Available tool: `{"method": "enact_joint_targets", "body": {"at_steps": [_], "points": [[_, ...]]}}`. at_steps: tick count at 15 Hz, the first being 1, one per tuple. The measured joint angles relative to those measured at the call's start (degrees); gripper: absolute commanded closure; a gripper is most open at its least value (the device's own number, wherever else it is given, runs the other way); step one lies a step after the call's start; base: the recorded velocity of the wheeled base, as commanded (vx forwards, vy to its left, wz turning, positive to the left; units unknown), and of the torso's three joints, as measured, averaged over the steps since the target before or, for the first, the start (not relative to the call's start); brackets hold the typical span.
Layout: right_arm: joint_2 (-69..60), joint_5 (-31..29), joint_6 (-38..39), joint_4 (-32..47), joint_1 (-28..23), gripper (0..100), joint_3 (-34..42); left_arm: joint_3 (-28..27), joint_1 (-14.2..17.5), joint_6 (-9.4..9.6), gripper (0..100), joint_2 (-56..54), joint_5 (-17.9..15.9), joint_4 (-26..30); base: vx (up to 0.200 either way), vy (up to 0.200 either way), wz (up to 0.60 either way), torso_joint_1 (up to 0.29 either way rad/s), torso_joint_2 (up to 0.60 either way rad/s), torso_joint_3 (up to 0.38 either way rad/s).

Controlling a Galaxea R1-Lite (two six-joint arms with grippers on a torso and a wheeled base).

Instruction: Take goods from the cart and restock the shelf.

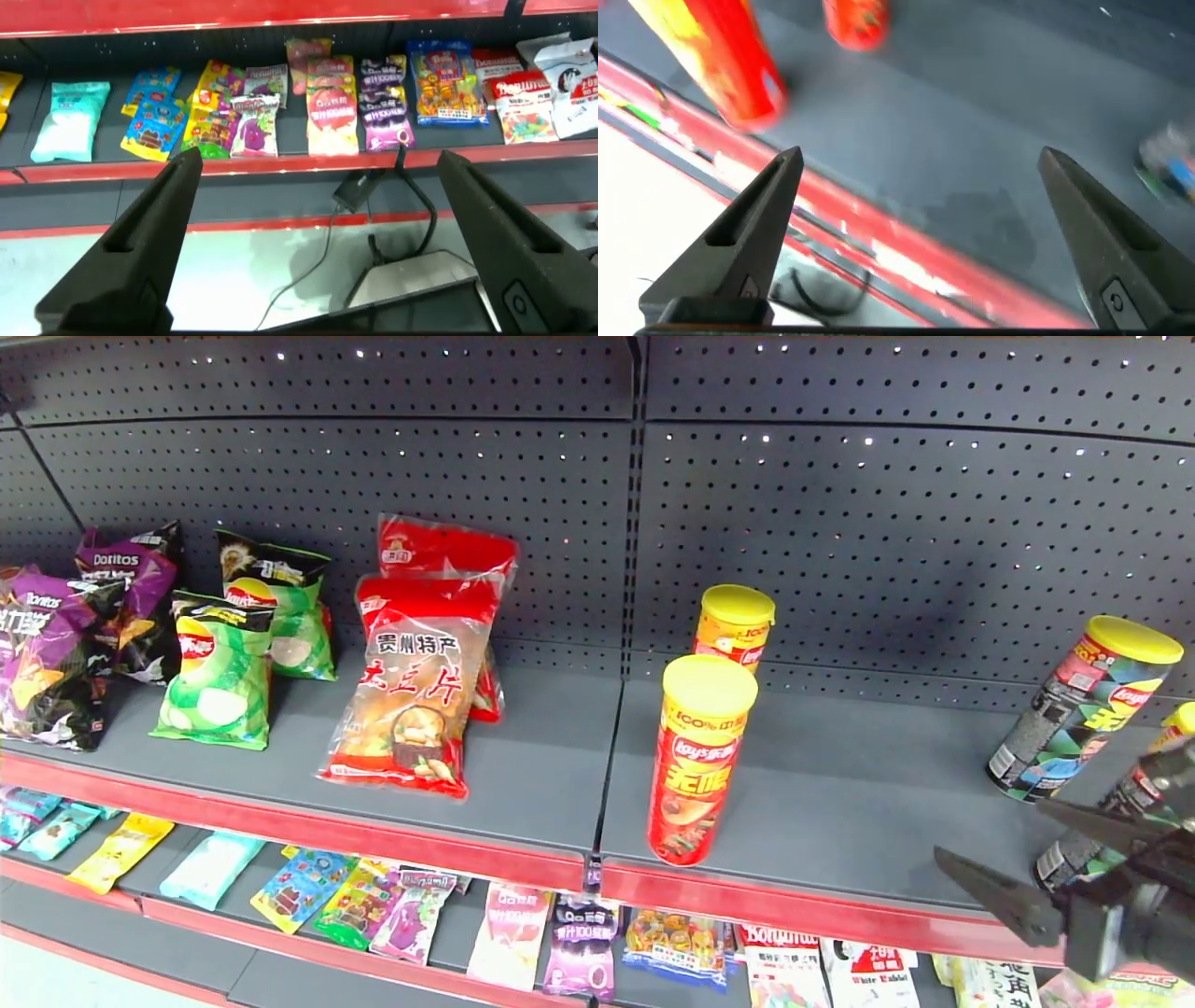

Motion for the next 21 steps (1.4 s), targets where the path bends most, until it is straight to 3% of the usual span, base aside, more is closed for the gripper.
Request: {"method": "enact_joint_targets", "body": {"at_steps": [4,7,14,18,21], "points": [[-17.5,-2.0,-1.9,19.0,-1.4,0,1.8,-2.2,0.0,0.4,0,5.0,0.0,0.0,0.0,0.0,0.0,0.0,0.0,0.0],[-29.1,-2.4,-6.3,31.7,-6.3,0,1.2,-3.5,0.0,0.52,0,9.8,-0.7,-3.5,0.0,0.0,0.0,0.0,0.0,0.0],[-36.1,-2.4,-7.3,32.2,-8.6,0,1.4,-4.0,0.0,0.62,0,14.7,-0.8,-6.0,0.0,0.0,-0.51,0.005,0.0,0.001],[-36.7,-2.1,-7.2,32.1,-8.6,0,1.8,-4.1,0.0,0.62,0,15.6,-0.8,-6.1,0.0,0.0,0.0,0.0,0.0,0.0],[-38.5,-1.7,-6.3,31.2,-8.6,0,3.6,-4.5,-0.6,0.62,0,18.6,-0.9,-9.6,0.0,0.0,0.0,0.0,0.0,0.0]]}}
